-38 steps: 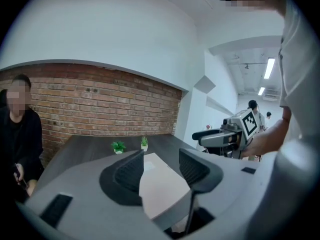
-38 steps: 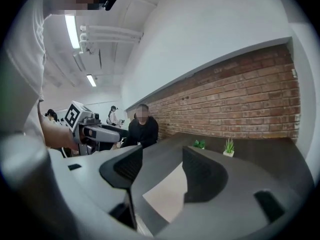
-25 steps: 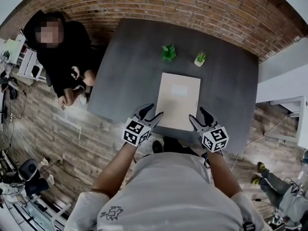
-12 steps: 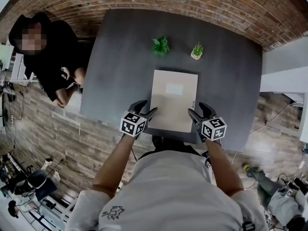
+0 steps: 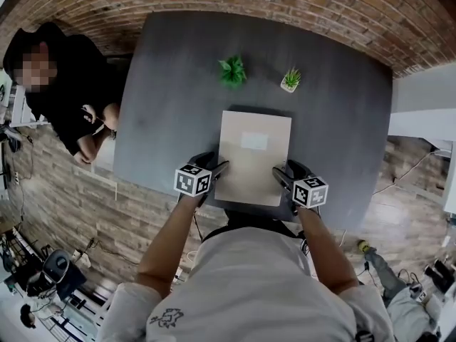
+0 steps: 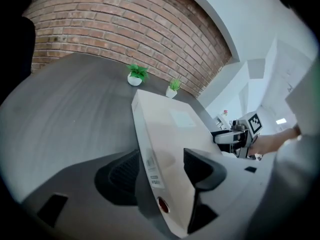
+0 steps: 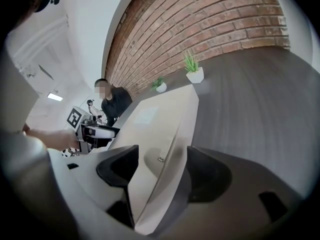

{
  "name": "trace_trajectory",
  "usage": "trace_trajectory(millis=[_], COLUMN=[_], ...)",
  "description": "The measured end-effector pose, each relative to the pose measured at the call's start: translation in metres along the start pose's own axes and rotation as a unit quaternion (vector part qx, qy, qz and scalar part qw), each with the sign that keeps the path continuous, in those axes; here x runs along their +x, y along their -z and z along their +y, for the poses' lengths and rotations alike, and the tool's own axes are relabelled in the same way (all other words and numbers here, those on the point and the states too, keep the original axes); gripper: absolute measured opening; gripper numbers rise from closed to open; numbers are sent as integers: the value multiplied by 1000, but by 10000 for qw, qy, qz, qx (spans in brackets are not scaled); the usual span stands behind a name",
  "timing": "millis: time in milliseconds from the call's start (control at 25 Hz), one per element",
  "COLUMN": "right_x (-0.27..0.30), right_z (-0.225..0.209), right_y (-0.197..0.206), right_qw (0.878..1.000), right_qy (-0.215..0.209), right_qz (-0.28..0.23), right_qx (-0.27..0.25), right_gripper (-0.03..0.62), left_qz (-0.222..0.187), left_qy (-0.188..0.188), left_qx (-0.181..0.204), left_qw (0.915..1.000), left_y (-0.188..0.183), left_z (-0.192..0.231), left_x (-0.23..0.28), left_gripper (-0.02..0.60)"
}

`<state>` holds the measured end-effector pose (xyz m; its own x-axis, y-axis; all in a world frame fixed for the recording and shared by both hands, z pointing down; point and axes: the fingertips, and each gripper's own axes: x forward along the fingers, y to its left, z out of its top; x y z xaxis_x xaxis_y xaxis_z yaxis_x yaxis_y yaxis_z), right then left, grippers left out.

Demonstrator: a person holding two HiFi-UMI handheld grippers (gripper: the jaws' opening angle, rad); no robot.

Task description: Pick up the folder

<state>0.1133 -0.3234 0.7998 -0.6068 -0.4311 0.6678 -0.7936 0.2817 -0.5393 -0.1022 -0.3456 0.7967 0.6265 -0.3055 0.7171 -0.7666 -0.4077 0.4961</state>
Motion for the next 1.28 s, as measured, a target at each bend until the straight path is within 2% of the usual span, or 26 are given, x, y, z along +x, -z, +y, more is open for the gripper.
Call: trace_trajectory(millis=[240, 360, 800, 1280], right_x=[11, 10, 8, -20], right_z=[-1, -2, 0, 37], right_y=[9, 10, 7, -1], right_qw=[9997, 9996, 9993, 9999], right_qy=[-131, -122, -20, 9], right_qz=[177, 200, 222, -120], right_qx=[142, 152, 303, -31], right_gripper=[295, 282, 253, 242], left_qz=[147, 159, 138, -252], left_qy=[187, 312, 210, 38], left_qx=[-287, -350, -294, 86], left_qw=[9993, 9988, 9993, 9996], left_y=[8, 9, 6, -3], left_z=[3, -3, -8, -28], left_x=[14, 17, 12, -35], left_gripper=[284, 241, 213, 207])
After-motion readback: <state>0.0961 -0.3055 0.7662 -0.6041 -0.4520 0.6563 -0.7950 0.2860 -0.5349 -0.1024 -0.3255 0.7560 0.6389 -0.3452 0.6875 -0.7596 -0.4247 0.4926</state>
